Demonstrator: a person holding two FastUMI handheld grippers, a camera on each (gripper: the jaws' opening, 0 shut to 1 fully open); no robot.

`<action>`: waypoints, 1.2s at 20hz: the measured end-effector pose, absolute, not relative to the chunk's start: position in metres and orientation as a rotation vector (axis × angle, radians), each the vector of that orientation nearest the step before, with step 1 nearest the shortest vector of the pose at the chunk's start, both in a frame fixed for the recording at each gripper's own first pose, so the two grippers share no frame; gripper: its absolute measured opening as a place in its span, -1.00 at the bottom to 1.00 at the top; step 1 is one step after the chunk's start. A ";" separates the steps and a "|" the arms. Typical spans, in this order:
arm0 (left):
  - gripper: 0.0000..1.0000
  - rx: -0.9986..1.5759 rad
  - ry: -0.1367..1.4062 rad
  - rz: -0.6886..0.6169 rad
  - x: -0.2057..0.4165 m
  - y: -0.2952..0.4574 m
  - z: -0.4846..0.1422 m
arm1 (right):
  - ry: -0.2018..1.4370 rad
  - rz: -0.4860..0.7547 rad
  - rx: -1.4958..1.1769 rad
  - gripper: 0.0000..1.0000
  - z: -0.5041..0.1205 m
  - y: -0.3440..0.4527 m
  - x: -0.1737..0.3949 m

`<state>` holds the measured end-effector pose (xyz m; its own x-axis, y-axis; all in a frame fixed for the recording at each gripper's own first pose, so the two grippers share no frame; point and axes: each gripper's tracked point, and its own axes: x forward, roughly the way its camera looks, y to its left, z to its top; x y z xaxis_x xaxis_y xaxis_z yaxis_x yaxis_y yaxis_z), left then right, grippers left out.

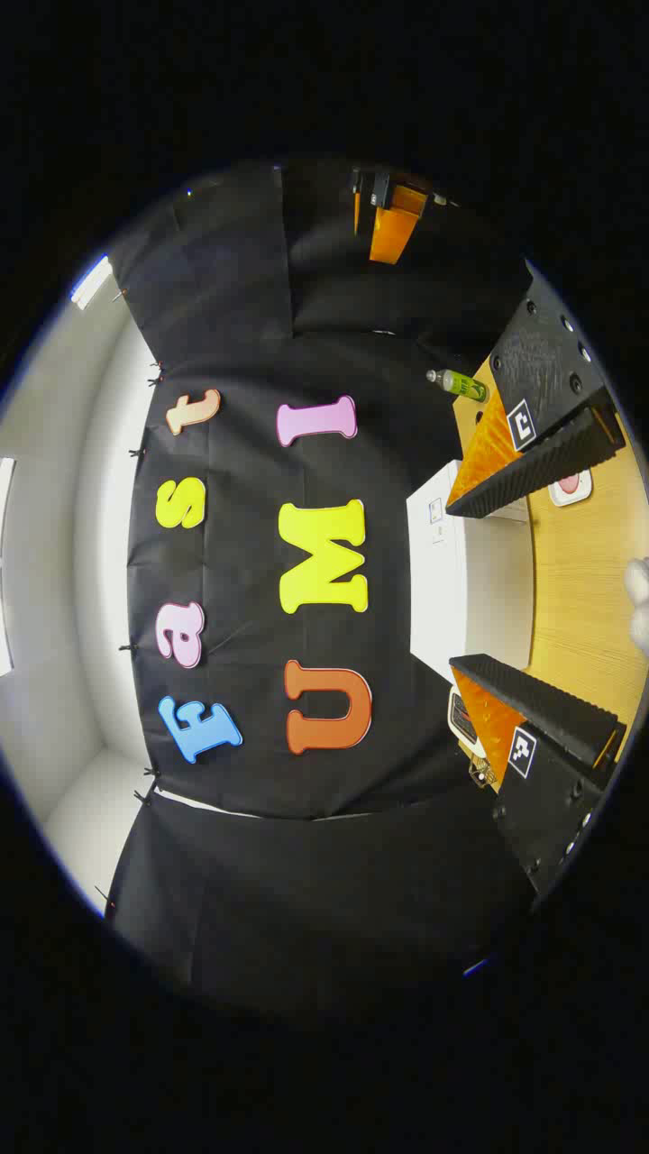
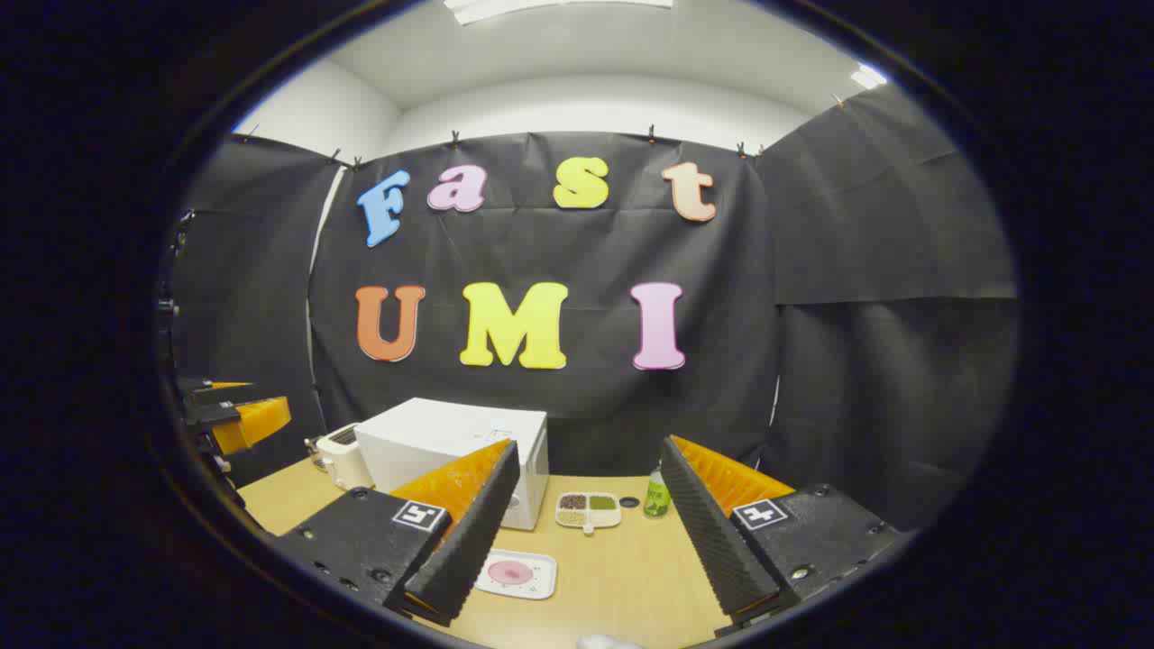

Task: Open the microwave oven with the left hand, put the food in, and close the microwave oven.

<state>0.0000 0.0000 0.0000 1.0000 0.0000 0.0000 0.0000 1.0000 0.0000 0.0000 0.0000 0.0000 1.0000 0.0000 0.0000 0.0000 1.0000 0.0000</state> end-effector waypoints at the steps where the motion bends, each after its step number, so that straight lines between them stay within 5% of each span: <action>1: 0.89 -0.004 -0.001 0.002 0.000 0.003 0.001 | -0.008 0.003 0.001 0.83 0.003 0.002 0.000; 2: 0.89 -0.005 -0.001 0.006 -0.001 0.005 0.001 | -0.012 0.007 0.002 1.00 0.005 0.004 0.000; 7: 0.89 -0.003 -0.004 0.032 -0.003 0.020 0.002 | -0.002 0.023 0.006 1.00 0.002 0.012 0.005; 8: 0.89 -0.003 -0.003 0.037 -0.004 0.023 0.002 | -0.003 0.022 0.005 0.83 0.001 0.012 0.005; 9: 0.89 -0.003 -0.005 0.040 -0.004 0.025 0.003 | -0.003 0.023 0.003 1.00 0.001 0.013 0.006; 11: 0.89 -0.001 -0.006 0.045 -0.005 0.026 0.003 | -0.002 0.022 0.006 1.00 -0.001 0.014 0.007; 12: 0.89 0.001 -0.006 0.046 -0.004 0.026 0.002 | 0.000 0.023 0.010 0.83 -0.002 0.014 0.007; 15: 0.89 0.008 -0.003 0.041 0.000 0.024 -0.002 | 0.007 0.018 0.020 0.83 -0.004 0.011 0.007; 16: 0.89 0.014 -0.005 0.034 0.001 0.021 -0.003 | 0.009 0.016 0.020 1.00 -0.005 0.010 0.008; 19: 0.89 0.032 -0.009 0.018 0.008 0.012 -0.010 | 0.008 0.011 0.015 1.00 -0.006 0.005 0.006; 20: 0.90 0.036 -0.005 0.014 0.012 0.008 -0.016 | 0.010 0.007 0.017 0.83 -0.006 0.002 0.005; 21: 0.90 0.034 -0.009 0.008 0.016 0.003 -0.021 | 0.009 0.005 0.024 1.00 -0.005 -0.001 0.005; 23: 0.89 0.028 -0.023 -0.014 0.028 -0.010 -0.033 | 0.014 -0.002 0.035 1.00 -0.005 -0.007 0.004; 24: 0.89 0.030 -0.018 -0.022 0.036 -0.017 -0.045 | 0.017 -0.008 0.039 0.83 -0.005 -0.012 0.003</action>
